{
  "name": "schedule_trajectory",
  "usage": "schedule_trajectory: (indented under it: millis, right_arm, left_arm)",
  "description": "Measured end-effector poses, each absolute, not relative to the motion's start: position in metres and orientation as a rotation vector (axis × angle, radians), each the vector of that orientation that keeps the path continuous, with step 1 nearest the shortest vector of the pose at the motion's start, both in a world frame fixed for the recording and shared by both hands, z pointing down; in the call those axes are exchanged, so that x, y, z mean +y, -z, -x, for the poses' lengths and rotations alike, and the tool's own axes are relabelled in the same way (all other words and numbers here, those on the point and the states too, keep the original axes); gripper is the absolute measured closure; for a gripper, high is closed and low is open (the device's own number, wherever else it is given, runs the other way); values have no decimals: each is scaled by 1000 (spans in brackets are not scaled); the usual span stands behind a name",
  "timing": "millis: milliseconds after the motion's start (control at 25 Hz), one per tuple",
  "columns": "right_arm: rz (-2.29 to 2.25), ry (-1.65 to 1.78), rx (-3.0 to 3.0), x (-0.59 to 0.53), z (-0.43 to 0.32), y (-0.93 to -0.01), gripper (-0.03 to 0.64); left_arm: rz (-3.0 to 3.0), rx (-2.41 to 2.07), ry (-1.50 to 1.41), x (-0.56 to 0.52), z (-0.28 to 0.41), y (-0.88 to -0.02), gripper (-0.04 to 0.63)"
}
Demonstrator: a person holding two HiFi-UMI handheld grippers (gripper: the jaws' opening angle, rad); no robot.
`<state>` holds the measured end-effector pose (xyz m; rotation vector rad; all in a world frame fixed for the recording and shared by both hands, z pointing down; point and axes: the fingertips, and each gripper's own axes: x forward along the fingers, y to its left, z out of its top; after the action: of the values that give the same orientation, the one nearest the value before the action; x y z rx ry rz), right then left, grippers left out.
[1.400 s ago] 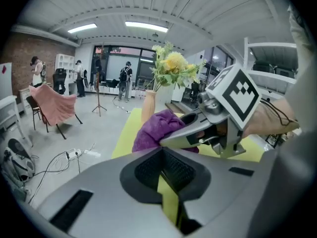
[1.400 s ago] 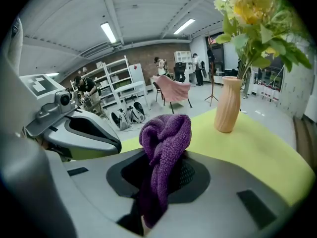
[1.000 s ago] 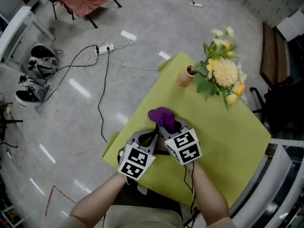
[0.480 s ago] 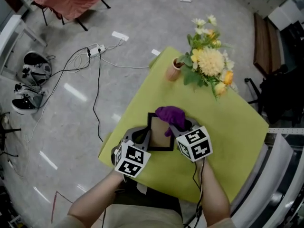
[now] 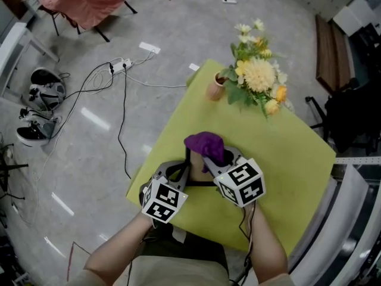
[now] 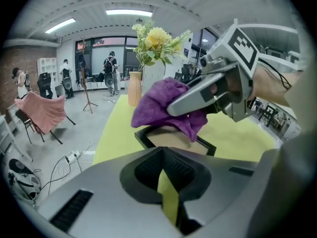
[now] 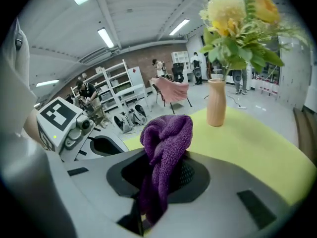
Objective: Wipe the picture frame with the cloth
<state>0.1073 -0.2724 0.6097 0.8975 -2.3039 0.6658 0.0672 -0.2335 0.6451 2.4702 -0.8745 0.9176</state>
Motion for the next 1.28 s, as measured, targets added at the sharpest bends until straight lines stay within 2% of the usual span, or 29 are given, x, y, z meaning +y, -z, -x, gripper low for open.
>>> schedule_trajectory:
  millis: [360,1040,1280]
  right_arm:
    - [-784,-700,-2256,-253,-54,-649,528]
    - [-1033,-647,-2024,-235,-145,-654,528]
    - [-1055,-669,-2140,-224,-134,-617,529]
  left_arm:
    - [-2422,-840,-908,-212,-62,-653,588]
    - [-2425,-832,-901,-211,-62,-659,588]
    - [-2410,-814,-879,-206,-61,-657,588]
